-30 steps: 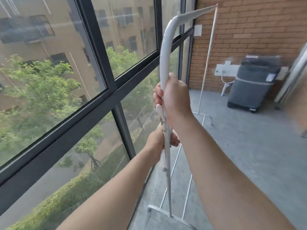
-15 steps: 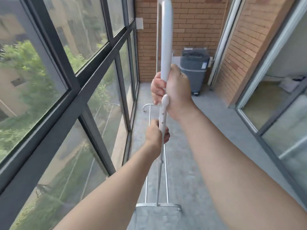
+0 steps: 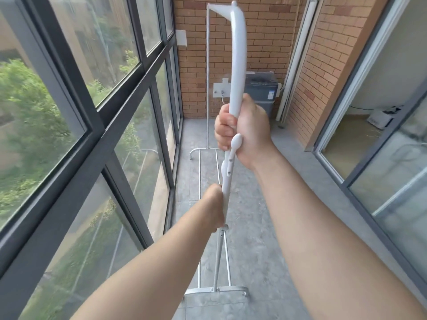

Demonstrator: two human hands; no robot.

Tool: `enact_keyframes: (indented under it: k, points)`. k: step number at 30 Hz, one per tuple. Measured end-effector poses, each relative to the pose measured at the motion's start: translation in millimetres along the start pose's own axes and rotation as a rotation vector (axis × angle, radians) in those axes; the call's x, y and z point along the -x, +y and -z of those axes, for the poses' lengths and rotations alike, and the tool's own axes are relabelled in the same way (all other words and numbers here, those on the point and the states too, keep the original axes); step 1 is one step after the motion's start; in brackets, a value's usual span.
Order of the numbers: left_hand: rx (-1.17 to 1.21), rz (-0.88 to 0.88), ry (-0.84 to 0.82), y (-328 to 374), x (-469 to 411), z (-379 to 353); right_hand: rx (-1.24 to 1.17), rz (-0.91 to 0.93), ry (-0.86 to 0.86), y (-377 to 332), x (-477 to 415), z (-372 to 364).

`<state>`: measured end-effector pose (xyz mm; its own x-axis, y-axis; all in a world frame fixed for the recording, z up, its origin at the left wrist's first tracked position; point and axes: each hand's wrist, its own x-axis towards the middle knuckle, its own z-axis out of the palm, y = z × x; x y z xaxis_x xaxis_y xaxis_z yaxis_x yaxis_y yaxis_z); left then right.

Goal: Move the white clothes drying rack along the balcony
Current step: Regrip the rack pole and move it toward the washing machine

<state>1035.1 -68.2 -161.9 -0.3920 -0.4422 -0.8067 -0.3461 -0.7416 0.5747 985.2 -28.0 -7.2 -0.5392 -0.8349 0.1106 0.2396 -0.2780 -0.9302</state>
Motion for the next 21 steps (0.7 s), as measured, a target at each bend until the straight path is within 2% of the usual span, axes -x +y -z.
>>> enact_keyframes:
  k: [2, 4, 7, 14, 21]
  points:
    - [0.024, 0.153, -0.018, -3.6, -5.2, 3.7, 0.005, 0.0, -0.009, 0.3, 1.5, -0.5]
    - [0.056, 0.215, -0.046, -4.6, -8.1, 2.9, 0.007, 0.01, -0.007, 0.8, 2.4, 1.3]
    - [0.129, 0.284, -0.004, -7.3, -16.9, 2.3, 0.011, 0.022, -0.01, 0.3, 3.3, 2.6]
    - [0.26, 0.264, 0.054, -20.0, -35.5, 2.6, -0.03, 0.005, -0.002, 1.0, 2.6, 1.8]
    - [0.244, 0.222, 0.085, -24.5, -45.9, -0.5, -0.051, -0.002, -0.001, -1.1, 4.8, 2.3]
